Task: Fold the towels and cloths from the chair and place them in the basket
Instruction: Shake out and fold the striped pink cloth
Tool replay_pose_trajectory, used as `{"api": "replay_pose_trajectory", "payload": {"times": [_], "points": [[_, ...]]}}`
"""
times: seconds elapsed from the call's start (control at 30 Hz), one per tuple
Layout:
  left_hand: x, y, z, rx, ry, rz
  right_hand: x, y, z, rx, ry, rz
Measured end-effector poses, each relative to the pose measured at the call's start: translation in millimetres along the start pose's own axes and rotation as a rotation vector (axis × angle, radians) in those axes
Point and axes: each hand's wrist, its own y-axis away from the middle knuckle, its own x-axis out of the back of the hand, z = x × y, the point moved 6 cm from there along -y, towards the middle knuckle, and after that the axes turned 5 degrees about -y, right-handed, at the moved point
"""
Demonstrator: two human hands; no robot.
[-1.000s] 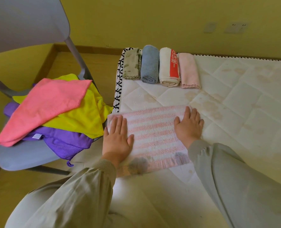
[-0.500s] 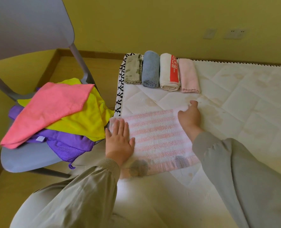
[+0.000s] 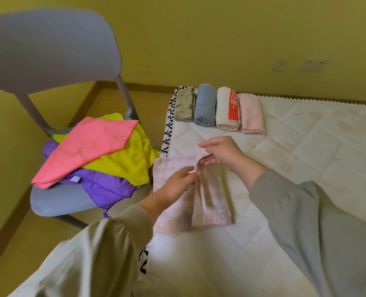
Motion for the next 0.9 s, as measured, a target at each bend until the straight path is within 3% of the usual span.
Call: {"api": "replay_pose_trajectory", "payload": {"times": [0.13, 0.23, 0.33, 0.53, 0.73, 0.9], "points": [[-0.5, 1.0, 13.9, -0.015, 0.034, 0.144, -13.6, 7.9, -12.8, -0.058, -0.024, -0.028], [15.1, 4.5, 21.1, 0.002, -0.251, 0.336, -20.5, 11.8, -20.2, -0.076, -0.046, -0.045], [31.2, 7.9, 19.9, 0.002, -0.37, 0.443, -19.9, 16.1, -27.4, 0.058, 0.158, -0.039], [55.1, 28.5, 53.7, -0.172, -0.403, 0.462, -0.2, 39.2, -57.4, 0.382, 0.476, 0.241], [84.9, 53.1, 111.7, -0.292, -0.575, 0.475, 5.8, 70.9, -104.7, 0.604, 0.323, 0.314], [111.0, 80.5, 150.4, -0.215, -0.783, 0.429, 15.6, 110.1, -144.2, 0.761, 0.222, 0.386]]}}
